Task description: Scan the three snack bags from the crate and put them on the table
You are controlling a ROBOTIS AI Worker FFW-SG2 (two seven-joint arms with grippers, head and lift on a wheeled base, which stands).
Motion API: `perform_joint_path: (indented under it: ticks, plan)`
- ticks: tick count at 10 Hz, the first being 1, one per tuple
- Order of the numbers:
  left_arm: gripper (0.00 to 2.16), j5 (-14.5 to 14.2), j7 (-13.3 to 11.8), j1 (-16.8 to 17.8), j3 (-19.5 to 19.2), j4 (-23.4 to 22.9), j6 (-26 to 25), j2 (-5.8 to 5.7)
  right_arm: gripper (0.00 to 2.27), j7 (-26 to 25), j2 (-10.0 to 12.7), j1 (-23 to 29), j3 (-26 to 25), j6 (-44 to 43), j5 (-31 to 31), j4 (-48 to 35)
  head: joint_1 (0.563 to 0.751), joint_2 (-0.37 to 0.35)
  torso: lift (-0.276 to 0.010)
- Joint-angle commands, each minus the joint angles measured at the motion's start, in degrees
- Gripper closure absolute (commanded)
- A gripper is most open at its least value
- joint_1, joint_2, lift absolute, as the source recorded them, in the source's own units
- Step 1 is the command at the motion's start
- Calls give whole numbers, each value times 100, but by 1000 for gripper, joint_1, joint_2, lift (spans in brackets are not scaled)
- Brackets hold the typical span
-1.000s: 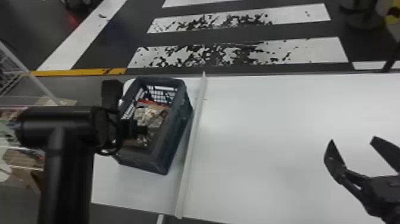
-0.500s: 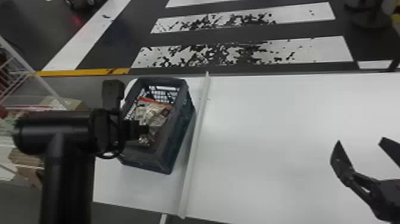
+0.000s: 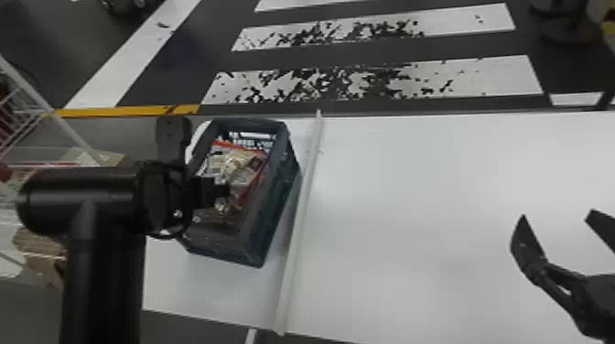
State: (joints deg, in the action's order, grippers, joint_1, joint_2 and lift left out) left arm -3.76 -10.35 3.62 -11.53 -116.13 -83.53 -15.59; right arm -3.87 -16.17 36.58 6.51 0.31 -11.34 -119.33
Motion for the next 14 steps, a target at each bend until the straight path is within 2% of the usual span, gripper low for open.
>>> perform_joint_path:
  ticks: [1,3,7,9,14]
  plan:
    - [2057,-81,-2,-1,11,-111,-10,13,124,0,8,-10,-1,0,0,7,695,241,-94]
    - [2057,-72,68,-28,46,-278,-10,57,124,0,0,-28,-10,0,-9,24,695,227,-94]
    - [2057,-63,173,-177,2,-595,-28,21,124,0,0,-63,-1,0,0,95,695,219,-94]
    - [2057,-19,305,-239,-7,-762,-45,13,124,0,8,-72,-1,0,0,95,695,226,-94]
    - [2057,-81,340,-370,-130,-1139,-63,21,124,0,8,-10,-1,-17,0,33,695,234,-94]
